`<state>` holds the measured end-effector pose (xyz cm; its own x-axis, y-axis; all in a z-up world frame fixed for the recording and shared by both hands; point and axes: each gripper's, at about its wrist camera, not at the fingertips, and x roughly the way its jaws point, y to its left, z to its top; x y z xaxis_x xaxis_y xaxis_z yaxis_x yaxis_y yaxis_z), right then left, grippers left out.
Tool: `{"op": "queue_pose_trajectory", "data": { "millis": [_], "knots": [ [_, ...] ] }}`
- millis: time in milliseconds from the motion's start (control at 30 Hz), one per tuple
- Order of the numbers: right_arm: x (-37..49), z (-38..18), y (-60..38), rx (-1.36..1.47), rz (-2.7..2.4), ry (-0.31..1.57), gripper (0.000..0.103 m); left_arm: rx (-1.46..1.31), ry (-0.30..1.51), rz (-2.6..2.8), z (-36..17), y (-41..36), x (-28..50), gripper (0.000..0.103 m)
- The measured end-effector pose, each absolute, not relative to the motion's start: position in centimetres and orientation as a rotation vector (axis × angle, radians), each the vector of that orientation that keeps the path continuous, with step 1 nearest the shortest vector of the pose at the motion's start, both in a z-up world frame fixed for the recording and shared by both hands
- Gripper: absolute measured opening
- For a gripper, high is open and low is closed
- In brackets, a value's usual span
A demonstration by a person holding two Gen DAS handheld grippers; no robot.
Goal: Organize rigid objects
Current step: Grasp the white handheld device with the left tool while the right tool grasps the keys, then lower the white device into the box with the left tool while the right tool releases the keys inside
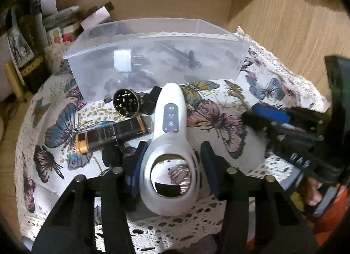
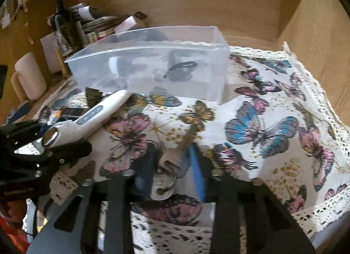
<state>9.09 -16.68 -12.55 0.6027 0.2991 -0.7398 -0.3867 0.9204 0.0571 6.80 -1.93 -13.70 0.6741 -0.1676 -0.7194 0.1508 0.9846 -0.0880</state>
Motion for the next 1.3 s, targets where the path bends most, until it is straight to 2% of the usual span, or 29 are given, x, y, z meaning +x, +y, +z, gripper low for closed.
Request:
{"op": "queue_pose_trajectory", "data": {
  "millis": [33,200,233,267,300,633,1300],
  "knots": [
    [9.2,-12.5,-16.9,-0.098,0.405,0.837,0.023,-0.001,0.803,-0.166,-13.7,-2.3,6.6,0.041],
    [9.1,-12.4,-16.5,-0.109,0.401,0.826,0.022,0.026,0.769,-0.164,-13.7,-2.9,6.4,0.041],
    [9.0,-12.3,-16.6,-0.109,0.403,0.824,0.020,0.031,0.764,-0.166,-13.6,-3.0,6.4,0.041],
    [8.9,-12.1,-16.6,-0.109,0.402,0.817,0.010,0.038,0.758,-0.164,-13.4,-3.0,6.4,0.041],
    [8.9,-11.8,-16.7,-0.104,0.403,0.814,0.009,0.043,0.749,-0.161,-13.1,-3.0,6.3,0.041],
    [8.6,-10.8,-17.9,-0.081,0.400,0.788,0.009,0.059,0.641,-0.151,-9.0,-2.4,6.4,0.041],
    [11.0,-3.7,-16.7,-0.095,0.450,0.606,0.006,-0.013,0.553,-0.146,-1.2,1.4,9.5,0.041]
  ]
}}
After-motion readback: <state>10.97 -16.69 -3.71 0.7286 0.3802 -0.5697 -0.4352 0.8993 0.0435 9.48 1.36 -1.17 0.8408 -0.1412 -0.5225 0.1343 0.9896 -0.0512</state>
